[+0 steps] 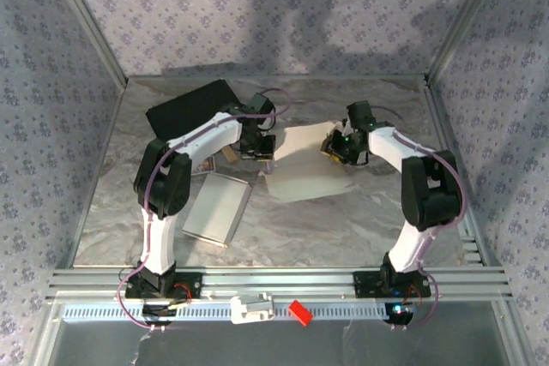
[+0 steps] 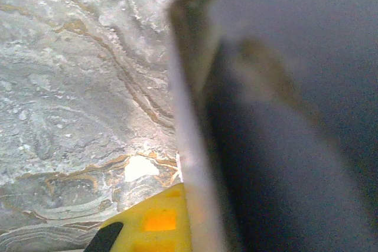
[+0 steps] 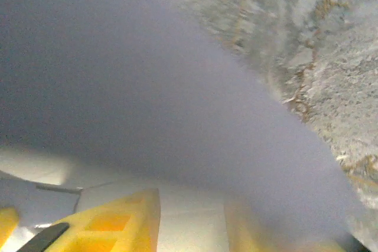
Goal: Fold the paper box
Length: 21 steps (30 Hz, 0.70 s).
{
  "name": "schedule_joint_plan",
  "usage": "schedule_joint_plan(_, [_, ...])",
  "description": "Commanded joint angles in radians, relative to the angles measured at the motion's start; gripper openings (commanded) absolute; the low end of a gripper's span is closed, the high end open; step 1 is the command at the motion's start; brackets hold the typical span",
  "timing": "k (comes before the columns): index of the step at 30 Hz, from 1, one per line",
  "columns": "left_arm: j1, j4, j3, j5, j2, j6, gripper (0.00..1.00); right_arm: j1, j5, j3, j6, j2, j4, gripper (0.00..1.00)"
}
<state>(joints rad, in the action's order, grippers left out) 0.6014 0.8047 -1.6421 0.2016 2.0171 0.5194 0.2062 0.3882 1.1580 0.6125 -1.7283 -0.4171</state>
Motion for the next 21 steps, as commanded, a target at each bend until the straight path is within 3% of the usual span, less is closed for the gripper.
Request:
schedule_joint_plan(1, [-0.049,-0.028,-0.044,0.131,-0.024,-0.050,0.00,-0.042,0.060,0.074,-0.056,0.152,-0.020,0.39])
schedule_joint_plan(9, [-0.151,-0.079,-0.044,0.423,-0.037,-0.157,0.00,-0.247,0.202,0.139,-0.034,0.285,0.040,0.40])
schedule_joint_plan(12, [-0.186,-0.099,-0.043,0.544,-0.029,-0.188,0.00,-0.316,0.395,0.093,0.056,0.257,0.230,0.38])
schedule_joint_plan(17, [-0.225,-0.121,-0.061,0.728,0.000,-0.222,0.00,-0.317,0.622,0.132,0.024,0.174,0.289,0.39])
schedule_joint_plan(21, [-0.227,-0.089,-0.095,0.744,0.027,-0.276,0.00,-0.312,0.706,0.151,0.037,0.144,0.352,0.39])
